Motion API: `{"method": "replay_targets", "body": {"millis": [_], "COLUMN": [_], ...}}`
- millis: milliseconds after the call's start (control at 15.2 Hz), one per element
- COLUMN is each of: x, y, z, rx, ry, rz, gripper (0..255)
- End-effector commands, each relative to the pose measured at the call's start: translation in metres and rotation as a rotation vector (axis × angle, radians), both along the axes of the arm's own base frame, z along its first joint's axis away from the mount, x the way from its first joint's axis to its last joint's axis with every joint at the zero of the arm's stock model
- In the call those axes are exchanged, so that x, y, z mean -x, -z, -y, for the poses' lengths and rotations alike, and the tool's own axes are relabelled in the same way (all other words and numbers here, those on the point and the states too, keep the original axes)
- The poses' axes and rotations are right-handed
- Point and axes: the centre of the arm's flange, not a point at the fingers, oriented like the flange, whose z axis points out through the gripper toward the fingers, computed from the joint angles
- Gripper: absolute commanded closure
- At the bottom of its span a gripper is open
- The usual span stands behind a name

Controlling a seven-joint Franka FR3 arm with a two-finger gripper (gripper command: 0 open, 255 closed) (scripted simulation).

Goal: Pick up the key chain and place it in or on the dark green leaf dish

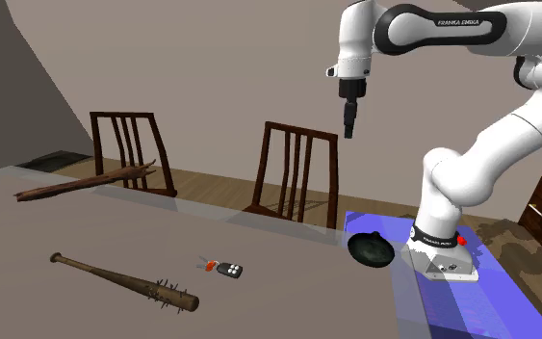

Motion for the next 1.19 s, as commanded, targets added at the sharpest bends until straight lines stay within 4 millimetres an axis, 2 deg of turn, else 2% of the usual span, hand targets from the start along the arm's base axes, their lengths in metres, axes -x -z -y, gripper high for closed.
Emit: {"method": "replay_targets", "body": {"millis": [0, 1122], "x": [0.000, -0.129], "y": [0.000, 0.092], "z": [0.000, -0.158], "rx": [0.000, 0.000], "ry": [0.000, -0.017], "rz": [0.000, 0.003], "gripper": [0, 0]}}
